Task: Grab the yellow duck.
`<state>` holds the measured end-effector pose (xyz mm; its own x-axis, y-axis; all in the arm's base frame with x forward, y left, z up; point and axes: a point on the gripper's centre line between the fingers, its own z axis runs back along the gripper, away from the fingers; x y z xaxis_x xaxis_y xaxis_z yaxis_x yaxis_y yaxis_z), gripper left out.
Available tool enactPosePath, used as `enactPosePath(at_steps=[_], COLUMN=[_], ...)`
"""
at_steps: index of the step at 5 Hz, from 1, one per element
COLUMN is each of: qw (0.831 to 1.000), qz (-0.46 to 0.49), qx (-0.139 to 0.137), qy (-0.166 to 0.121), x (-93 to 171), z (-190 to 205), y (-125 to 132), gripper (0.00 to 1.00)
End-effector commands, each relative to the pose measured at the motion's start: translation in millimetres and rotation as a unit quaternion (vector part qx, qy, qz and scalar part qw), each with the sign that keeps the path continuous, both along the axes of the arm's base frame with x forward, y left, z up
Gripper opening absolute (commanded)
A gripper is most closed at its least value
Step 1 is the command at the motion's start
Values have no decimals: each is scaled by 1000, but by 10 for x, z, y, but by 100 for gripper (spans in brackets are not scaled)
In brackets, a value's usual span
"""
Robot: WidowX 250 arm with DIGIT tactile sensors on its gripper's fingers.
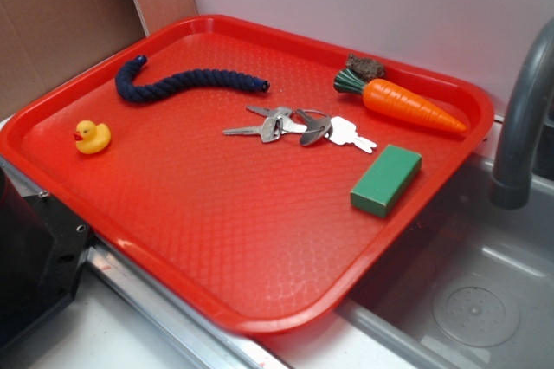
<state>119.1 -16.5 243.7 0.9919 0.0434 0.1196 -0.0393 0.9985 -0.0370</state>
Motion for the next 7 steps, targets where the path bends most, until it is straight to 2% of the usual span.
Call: enactPosePath(at_steps=[1,2,3,4,6,7], qw=[1000,998,992,988,991,993], qz=[0,61,121,151,127,106], qx=[0,-12,9,16,29,12], qy=[0,-11,-18,-6,28,49], x=[0,57,145,213,174,229], z=[0,-500,-883,-1270,-1800,-2029], y=[0,443,786,1003,1219,1091], gripper=[100,100,100,100,100,100])
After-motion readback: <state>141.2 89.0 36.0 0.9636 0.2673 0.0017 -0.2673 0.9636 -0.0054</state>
